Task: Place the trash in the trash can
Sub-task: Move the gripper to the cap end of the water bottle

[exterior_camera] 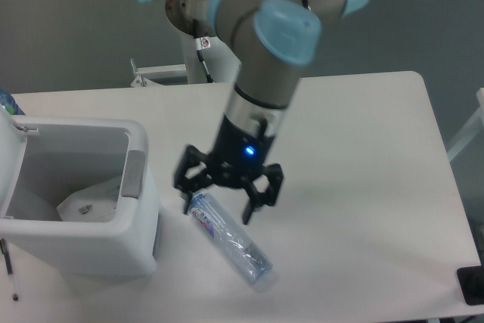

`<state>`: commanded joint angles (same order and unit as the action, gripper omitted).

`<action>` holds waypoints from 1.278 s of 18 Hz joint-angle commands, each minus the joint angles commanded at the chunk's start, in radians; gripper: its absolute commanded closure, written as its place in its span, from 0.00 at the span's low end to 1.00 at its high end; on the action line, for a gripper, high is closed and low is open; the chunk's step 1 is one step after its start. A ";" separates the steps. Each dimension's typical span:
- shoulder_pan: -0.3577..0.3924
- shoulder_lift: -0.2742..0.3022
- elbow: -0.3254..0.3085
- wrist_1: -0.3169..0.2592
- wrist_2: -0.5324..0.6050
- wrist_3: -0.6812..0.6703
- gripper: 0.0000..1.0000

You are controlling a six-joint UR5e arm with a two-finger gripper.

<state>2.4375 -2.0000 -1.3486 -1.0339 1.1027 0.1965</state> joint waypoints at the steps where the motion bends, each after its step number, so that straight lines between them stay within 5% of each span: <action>1: -0.002 -0.023 0.014 -0.003 0.038 -0.015 0.00; 8: -0.003 -0.134 0.109 -0.149 0.127 -0.043 0.00; 23: -0.026 -0.335 0.290 -0.316 0.286 -0.144 0.00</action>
<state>2.4114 -2.3346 -1.0585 -1.3498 1.3882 0.0522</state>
